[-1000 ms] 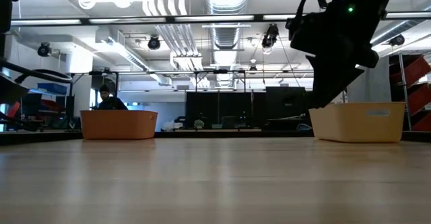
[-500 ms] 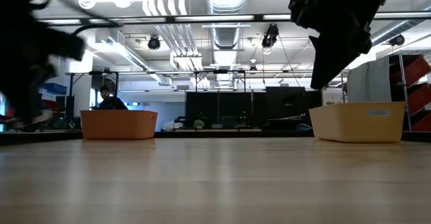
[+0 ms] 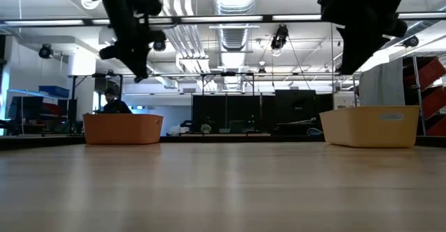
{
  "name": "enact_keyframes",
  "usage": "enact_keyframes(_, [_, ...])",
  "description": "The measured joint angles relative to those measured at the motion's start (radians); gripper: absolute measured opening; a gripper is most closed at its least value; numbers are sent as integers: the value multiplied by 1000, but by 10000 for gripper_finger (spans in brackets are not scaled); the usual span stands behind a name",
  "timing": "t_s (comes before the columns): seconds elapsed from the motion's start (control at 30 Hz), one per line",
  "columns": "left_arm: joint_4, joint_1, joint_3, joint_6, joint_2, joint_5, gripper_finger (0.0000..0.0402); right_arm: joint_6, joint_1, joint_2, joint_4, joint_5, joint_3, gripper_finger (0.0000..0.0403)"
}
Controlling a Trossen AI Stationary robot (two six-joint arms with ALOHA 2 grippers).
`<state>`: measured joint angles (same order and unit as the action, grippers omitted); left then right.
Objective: Sort batteries
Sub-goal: Put the silver battery into the orange bin
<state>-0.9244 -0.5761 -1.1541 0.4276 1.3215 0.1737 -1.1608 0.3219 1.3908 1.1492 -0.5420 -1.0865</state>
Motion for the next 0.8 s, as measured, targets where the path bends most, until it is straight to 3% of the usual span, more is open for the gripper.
enact_keyframes(0.17, [-12,-335,-39,-54,76,-98,28,125,-76,-84,-49,1,19,52])
enact_keyframes(0.3, [-7,-477,-37,-79,183,-112,28,273,-142,-132,-155,0,24,47])
enact_keyframes(0.5, [19,-504,-55,-88,346,-161,28,450,-236,-164,-267,16,26,44])
enact_keyframes(0.8, [-75,-512,-213,-141,567,-210,29,574,-310,-199,-264,49,27,46])
